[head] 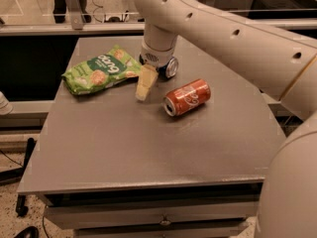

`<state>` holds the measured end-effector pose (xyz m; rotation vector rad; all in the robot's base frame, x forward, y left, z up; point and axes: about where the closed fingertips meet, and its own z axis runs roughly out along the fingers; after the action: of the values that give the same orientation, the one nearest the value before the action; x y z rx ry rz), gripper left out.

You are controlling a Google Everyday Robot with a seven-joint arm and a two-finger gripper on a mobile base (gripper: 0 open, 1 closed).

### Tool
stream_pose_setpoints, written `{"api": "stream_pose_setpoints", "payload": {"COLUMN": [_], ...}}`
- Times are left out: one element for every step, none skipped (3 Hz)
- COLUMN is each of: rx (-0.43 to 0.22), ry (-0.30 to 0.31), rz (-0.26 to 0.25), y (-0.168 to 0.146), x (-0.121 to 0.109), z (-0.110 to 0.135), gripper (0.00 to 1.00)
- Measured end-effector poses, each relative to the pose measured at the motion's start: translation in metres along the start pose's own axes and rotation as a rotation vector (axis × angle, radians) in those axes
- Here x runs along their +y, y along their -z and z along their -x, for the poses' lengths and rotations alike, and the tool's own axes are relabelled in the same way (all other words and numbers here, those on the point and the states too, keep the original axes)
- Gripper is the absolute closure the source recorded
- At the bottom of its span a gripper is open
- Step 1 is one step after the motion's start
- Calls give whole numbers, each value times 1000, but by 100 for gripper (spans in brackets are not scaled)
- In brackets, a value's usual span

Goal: Move pepsi can near green rice chip bag

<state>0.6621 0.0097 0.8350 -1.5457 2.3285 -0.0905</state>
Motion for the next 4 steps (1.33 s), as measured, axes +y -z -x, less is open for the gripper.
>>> {"api": "stream_pose_setpoints", "payload": {"rx": [-5,-51,-123,-205], "ry": [0,-32,-99,-177], "rz": [-4,-27,-51,-55], "y": [2,14,30,45], "x": [1,-6,-18,-30], "z": [0,3,3,-3], "gripper": [0,0,0,0]}}
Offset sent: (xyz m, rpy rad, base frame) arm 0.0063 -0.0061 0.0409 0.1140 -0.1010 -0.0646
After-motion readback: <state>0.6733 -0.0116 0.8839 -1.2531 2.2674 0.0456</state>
